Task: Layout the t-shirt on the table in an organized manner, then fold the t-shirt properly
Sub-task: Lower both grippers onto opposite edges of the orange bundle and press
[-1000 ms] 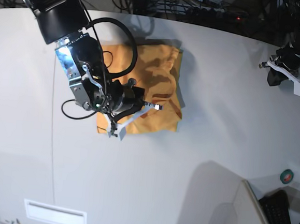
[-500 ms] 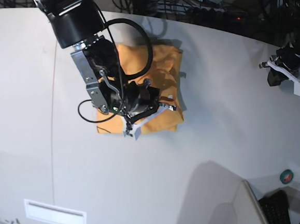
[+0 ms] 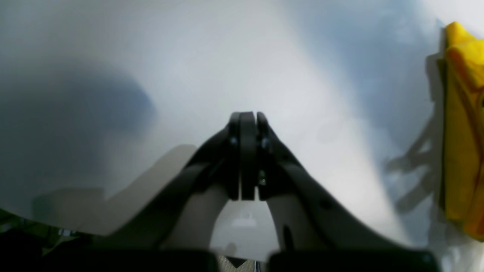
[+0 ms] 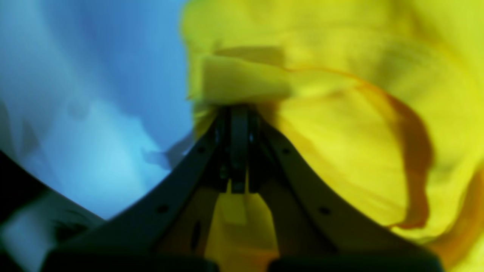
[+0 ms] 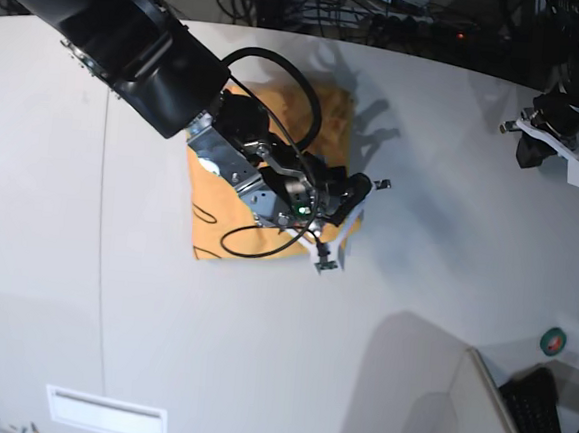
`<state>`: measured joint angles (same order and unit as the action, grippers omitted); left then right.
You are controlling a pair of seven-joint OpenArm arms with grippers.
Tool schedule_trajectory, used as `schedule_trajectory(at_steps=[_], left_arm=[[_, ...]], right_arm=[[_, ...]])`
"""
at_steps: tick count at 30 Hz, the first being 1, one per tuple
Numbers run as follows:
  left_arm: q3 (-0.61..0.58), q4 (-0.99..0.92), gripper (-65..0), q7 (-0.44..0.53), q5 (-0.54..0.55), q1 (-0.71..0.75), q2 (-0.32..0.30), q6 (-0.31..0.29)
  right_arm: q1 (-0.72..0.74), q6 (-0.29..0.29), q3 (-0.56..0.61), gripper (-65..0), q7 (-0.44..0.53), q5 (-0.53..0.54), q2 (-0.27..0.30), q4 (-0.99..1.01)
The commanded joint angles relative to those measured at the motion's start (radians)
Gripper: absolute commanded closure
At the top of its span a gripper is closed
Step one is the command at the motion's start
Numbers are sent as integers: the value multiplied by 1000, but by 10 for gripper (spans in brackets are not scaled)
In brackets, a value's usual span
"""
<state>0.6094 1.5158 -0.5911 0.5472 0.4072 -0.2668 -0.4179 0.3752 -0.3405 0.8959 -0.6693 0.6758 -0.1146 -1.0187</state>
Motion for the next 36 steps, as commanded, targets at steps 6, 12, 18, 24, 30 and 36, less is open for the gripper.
schedule_trajectory(at_steps=[6,12,18,24,30,36], left_arm=[[-6,-4,0,18,7,-47,-10,-2],[-170,-4,0,18,12,-126,10,-2],[-286,-5,-296,-5,12,-202,87,-2],[-296,-5,-561,-68,12,-284,166,-2],[-296,-82,-561,-89,12,-354,243,-2],[-294,-194,-517,-85,12,-383,265,-2]], right_arm=[[-28,5,-54,0,-91,2,37,-245],[-152,5,-254,0,-149,0,157,-549],[-230,5,-386,0,-149,5,290,-691],[-278,7,-423,0,-145,3,346,-697],[-292,8,-421,0,-143,0,347,-693],[-292,8,-421,0,-143,0,361,-693]])
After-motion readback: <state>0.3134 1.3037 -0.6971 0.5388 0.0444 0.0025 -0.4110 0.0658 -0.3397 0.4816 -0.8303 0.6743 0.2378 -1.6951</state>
